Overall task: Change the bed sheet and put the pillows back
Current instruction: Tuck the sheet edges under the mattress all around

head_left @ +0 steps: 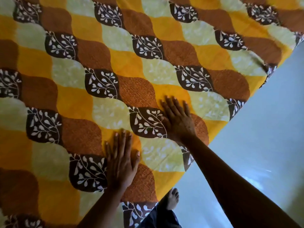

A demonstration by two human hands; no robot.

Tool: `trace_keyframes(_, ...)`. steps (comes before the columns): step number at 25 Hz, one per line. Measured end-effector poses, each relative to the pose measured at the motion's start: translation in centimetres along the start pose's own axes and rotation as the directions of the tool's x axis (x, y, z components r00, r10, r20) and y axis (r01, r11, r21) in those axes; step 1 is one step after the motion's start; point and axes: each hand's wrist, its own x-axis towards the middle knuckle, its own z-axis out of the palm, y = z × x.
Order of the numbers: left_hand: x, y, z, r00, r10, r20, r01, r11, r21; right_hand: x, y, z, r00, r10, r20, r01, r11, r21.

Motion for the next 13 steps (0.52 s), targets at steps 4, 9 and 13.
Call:
trace_keyframes(4, 0.7, 0.3, -0.9, 0.997, -0.021, 0.074, 0.024, 0.999, -0.04, -2.6, 6.4, -3.1, 0.921, 0.39, 0.018, -0.39, 0.918, 0.067)
trace_keyframes(9, 7.0, 5.1, -2.3, 0.998, 0.064, 0.003, -0.062, 0.98, -0.188, -2.1, 9.3, -6.0, 0.903, 0.426, -0.058, -0.398, 0.879, 0.26)
trace_keyframes(13, 15.7, 12.2, -2.9, 0.983, 0.173, -0.053, -0.181, 0.95, -0.253, 5.3, 12.7, -8.6, 0.926, 0.358, -0.118, -0.285, 0.87, 0.403)
